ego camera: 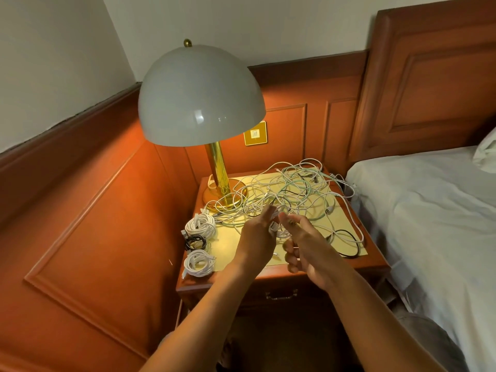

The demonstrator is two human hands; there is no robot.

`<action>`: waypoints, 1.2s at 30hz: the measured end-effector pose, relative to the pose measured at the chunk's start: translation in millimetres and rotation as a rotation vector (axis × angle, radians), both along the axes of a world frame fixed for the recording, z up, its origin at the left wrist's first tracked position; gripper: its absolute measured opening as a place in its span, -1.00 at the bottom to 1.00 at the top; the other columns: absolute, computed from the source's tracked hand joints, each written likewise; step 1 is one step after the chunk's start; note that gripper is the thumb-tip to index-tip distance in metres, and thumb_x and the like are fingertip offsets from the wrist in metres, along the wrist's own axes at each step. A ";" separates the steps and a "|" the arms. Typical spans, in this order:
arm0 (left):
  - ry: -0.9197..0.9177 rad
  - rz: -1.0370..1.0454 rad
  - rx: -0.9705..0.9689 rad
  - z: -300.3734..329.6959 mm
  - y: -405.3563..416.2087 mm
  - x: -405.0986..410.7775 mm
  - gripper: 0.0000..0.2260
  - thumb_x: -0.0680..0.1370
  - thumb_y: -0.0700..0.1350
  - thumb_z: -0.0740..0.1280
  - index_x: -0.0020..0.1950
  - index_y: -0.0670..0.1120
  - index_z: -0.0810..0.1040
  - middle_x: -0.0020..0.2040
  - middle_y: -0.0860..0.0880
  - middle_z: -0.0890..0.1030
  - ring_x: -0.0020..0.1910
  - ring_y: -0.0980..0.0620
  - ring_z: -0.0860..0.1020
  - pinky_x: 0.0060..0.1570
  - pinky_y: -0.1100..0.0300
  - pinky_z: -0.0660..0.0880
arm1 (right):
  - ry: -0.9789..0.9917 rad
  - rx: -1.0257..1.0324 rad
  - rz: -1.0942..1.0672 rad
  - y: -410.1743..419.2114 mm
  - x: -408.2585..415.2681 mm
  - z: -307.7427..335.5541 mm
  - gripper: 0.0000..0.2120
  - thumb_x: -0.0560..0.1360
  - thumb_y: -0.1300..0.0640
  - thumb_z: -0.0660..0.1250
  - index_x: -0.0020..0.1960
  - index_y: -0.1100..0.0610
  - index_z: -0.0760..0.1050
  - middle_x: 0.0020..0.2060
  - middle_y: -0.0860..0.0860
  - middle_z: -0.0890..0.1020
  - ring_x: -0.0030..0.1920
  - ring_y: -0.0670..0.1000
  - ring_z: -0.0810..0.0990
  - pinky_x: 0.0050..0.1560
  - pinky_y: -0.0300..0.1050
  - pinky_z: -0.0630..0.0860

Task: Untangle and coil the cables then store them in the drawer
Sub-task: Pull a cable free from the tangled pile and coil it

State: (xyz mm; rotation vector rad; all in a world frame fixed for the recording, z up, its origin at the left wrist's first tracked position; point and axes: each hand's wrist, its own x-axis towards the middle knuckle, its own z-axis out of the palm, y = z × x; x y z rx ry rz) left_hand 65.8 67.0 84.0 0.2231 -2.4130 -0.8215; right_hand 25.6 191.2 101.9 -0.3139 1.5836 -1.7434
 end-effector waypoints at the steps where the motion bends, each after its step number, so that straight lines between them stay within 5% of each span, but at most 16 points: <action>1: -0.002 0.006 -0.001 -1.8 -0.3 0.3 -0.73 0.54 -0.38 0.27 0.23 -0.22 0.49 -0.03 -0.22 0.68 -0.15 -0.18 0.65 -0.30 0.29 0.39 | -0.009 0.005 -0.007 -0.1 -1.2 1.6 -0.59 0.48 -0.24 0.33 0.22 -0.07 0.36 -0.40 0.03 0.46 -0.46 -0.03 0.37 -0.47 -0.17 0.30; 4: -0.011 -0.012 0.008 -5.2 -0.2 0.1 -0.79 0.54 -0.34 0.29 0.18 -0.23 0.50 -0.09 -0.18 0.68 -0.22 -0.16 0.64 -0.32 0.17 0.46 | -0.012 0.033 -0.069 -1.8 -4.4 4.6 -0.68 0.55 -0.03 0.35 0.21 0.06 0.37 -0.40 0.07 0.57 -0.50 0.00 0.39 -0.50 -0.18 0.34; 9: -0.010 -0.013 -0.031 -8.3 -0.8 0.0 -0.80 0.52 -0.35 0.32 0.13 -0.23 0.50 -0.15 -0.14 0.66 -0.32 -0.04 0.55 -0.41 0.36 0.31 | -0.110 -0.027 -0.149 -1.2 -7.3 5.4 -0.72 0.47 0.39 0.27 0.11 0.13 0.36 -0.37 0.14 0.60 -0.49 0.02 0.36 -0.50 -0.19 0.30; 15: 0.030 -0.004 -0.068 -16.9 4.3 -4.8 -0.83 0.53 -0.33 0.33 0.12 -0.25 0.51 -0.18 -0.15 0.68 -0.31 -0.10 0.60 -0.41 0.41 0.28 | -0.129 -0.019 -0.148 -0.8 -11.2 -2.9 -0.69 0.54 0.15 0.36 0.23 0.18 0.38 -0.38 0.08 0.52 -0.49 -0.02 0.38 -0.47 -0.18 0.32; 22: 0.012 0.087 0.091 -27.3 3.3 -21.9 -0.87 0.63 -0.16 0.25 0.08 -0.19 0.52 -0.28 -0.02 0.57 -0.38 0.01 0.51 -0.42 0.30 0.32 | -0.070 0.058 -0.038 11.9 -21.1 -12.3 -0.70 0.51 0.28 0.31 0.20 0.09 0.38 -0.30 0.11 0.50 -0.42 0.00 0.38 -0.43 -0.12 0.31; 25: -0.026 0.126 0.163 -36.4 -10.5 -27.4 -0.94 0.61 -0.19 0.28 -0.02 -0.12 0.54 -0.35 0.08 0.51 -0.44 0.20 0.43 -0.43 0.33 0.28 | 0.038 0.145 0.030 21.1 -25.1 -12.9 -0.62 0.50 0.28 0.27 0.25 -0.01 0.35 -0.25 0.11 0.47 -0.36 -0.02 0.36 -0.47 -0.16 0.28; 28: -0.063 0.136 0.281 -46.3 -16.6 -27.5 -0.92 0.60 -0.21 0.30 -0.07 -0.12 0.56 -0.38 0.03 0.53 -0.43 0.06 0.45 -0.42 0.23 0.33 | 0.201 0.235 0.130 33.1 -37.4 -9.6 -0.64 0.52 0.25 0.24 0.27 -0.04 0.41 -0.29 0.03 0.47 -0.38 -0.09 0.38 -0.44 -0.20 0.29; 33: -0.020 0.159 0.593 -45.2 -7.9 -30.6 -0.89 0.62 -0.19 0.26 -0.06 -0.16 0.54 -0.34 -0.07 0.55 -0.45 0.03 0.49 -0.43 0.16 0.39 | 0.882 0.717 0.280 30.9 -59.1 -11.0 -0.88 0.52 0.09 0.27 0.00 -0.09 0.53 -0.24 -0.09 0.54 -0.25 -0.11 0.48 -0.30 -0.19 0.34; 36: 0.042 0.135 0.720 -35.7 -8.3 -31.4 -0.88 0.64 -0.20 0.22 -0.03 -0.22 0.50 -0.32 -0.15 0.51 -0.45 0.02 0.45 -0.48 0.26 0.38 | 0.972 0.717 0.194 22.1 -70.2 -17.3 -0.89 0.58 0.03 0.27 -0.03 -0.02 0.58 -0.16 -0.06 0.60 -0.18 -0.08 0.52 -0.29 -0.24 0.35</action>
